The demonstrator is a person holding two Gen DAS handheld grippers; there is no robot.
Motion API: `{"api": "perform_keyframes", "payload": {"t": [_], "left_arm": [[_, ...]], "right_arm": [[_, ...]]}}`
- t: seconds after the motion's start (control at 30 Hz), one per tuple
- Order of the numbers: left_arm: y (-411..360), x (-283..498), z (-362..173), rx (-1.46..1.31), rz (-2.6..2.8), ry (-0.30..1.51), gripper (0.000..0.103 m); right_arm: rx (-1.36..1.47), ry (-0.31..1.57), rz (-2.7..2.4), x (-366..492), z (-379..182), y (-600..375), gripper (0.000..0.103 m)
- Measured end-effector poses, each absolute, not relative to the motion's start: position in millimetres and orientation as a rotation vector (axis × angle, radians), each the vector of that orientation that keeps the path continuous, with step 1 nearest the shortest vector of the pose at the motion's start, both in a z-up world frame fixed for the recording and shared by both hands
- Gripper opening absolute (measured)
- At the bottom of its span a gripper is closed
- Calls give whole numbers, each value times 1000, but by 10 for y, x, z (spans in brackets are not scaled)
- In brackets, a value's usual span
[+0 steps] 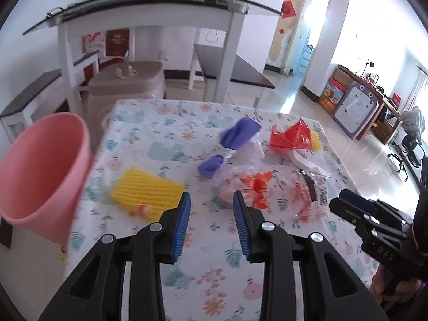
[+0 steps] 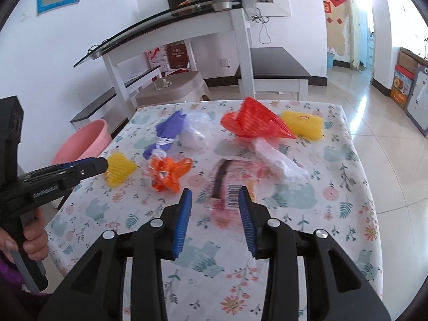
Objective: Collect trash
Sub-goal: 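Move both grippers back over the table toward the remaining trash, then close the right gripper on the clear plastic bag with barcode label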
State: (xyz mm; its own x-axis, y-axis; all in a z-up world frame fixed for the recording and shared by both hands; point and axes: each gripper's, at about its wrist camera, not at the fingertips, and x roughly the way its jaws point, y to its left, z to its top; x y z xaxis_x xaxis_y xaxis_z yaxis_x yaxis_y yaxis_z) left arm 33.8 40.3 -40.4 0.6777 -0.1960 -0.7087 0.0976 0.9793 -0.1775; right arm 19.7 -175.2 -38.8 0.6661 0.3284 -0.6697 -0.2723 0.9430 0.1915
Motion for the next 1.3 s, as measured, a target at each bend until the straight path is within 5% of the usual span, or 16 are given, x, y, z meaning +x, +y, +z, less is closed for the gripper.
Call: {"api": "perform_keyframes", "payload": {"t": [0.67, 0.93, 1.3], "left_arm": [[42, 751, -744, -158, -203, 883, 36], [-45, 696, -720, -109, -215, 838, 25], [31, 500, -548, -93, -209, 782, 23]], "right_arm": [[129, 816, 328, 298, -569, -1933, 37], [175, 833, 329, 331, -601, -2015, 37], [211, 862, 354, 472, -635, -1964, 37]]}}
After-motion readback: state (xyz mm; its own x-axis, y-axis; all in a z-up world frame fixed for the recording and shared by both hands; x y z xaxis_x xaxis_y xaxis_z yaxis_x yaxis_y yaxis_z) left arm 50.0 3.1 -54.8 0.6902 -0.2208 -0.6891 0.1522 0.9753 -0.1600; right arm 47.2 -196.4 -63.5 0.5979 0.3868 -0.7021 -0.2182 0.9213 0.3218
